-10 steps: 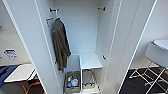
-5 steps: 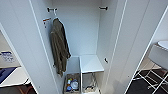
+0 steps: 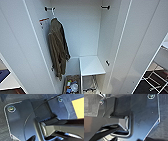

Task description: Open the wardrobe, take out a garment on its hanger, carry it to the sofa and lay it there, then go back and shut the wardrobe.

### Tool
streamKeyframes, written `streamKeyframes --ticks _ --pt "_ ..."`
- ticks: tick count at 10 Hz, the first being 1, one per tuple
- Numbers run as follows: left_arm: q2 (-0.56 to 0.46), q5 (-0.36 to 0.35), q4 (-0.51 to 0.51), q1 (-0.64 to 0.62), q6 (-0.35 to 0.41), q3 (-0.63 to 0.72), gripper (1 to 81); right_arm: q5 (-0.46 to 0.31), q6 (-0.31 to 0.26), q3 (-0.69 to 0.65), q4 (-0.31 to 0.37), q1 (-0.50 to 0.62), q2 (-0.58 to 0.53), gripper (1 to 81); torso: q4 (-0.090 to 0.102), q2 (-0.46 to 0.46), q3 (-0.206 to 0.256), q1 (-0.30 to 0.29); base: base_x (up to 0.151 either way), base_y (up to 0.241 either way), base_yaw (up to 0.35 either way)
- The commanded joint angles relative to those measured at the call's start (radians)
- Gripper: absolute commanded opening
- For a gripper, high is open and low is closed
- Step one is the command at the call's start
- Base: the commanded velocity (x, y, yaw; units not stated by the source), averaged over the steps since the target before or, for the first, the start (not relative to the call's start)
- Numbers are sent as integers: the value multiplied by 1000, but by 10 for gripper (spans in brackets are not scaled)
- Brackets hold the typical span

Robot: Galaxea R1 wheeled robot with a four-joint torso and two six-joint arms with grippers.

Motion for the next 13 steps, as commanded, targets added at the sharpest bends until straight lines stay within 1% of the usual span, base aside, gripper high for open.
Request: streamKeyframes --ticks 1,4,7,8,9,10,11,12,13 --pt "3 37 -3 -15 0 1 811 -61 0 2 -6 26 -3 811 0 0 0 0 0 0 0" --pt "-5 53 -20 -15 -22 -2 811 -59 0 12 -3 23 -16 811 0 0 0 -1 0 0 0" --pt "-29 85 -121 37 -100 -3 811 -59 0 7 -6 10 -19 811 0 0 0 -1 0 0 0" --pt "-31 158 -138 33 -102 1 811 -55 1 12 -1 7 -40 811 0 0 0 -1 0 0 0" --pt "-34 192 -170 34 -70 1 811 -58 1 42 -1 7 -63 811 0 0 0 -1 0 0 0" --pt "-41 185 -228 43 62 3 811 -59 1 99 -1 6 -95 811 0 0 0 -1 0 0 0" --pt "-50 175 -391 47 231 6 811 -59 1 178 -1 6 -136 811 0 0 0 -1 0 0 0" --pt "-60 171 -521 47 379 6 811 -59 4 246 0 6 -178 811 0 0 0 -2 0 0 0" --pt "-72 169 -637 40 496 8 811 -58 14 309 8 6 -227 811 0 0 0 -2 0 0 0"
